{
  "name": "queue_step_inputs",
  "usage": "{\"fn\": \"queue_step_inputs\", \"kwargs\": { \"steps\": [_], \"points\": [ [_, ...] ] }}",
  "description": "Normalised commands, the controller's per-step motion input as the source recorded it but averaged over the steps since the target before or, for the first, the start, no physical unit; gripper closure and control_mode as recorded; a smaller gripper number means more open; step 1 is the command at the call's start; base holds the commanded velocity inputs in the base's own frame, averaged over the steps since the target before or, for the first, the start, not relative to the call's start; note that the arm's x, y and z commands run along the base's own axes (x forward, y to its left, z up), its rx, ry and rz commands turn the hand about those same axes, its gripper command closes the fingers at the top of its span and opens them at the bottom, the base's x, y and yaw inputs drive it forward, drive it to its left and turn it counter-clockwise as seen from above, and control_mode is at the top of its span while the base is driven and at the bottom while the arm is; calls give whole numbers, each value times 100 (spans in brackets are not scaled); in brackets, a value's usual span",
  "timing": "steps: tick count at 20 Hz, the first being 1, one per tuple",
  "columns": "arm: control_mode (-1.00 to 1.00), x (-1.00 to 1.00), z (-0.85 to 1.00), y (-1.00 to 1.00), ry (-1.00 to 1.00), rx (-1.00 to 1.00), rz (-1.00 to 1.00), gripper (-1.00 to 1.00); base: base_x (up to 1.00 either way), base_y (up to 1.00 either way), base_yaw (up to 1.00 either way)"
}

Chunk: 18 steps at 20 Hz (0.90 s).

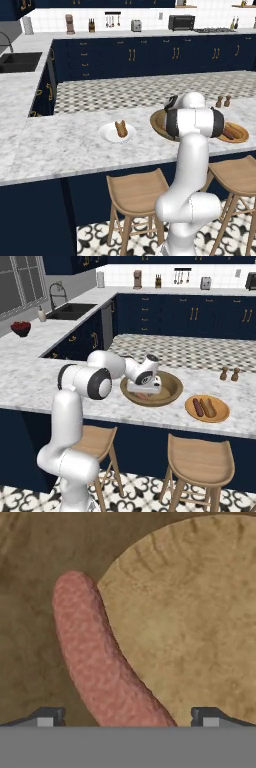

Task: Place one bun and one sausage from the bowl on each plate.

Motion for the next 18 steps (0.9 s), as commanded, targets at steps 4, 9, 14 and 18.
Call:
{"fn": "queue_step_inputs", "kwargs": {
  "steps": [4,9,14,18],
  "points": [
    [-100,0,-28,-1,0,0,11,-100,0,0,0],
    [-100,14,-36,0,-3,0,13,-100,0,0,0],
    [-100,7,-29,0,-1,-1,12,100,0,0,0],
    [-100,0,0,0,0,0,0,100,0,0,0]
  ]
}}
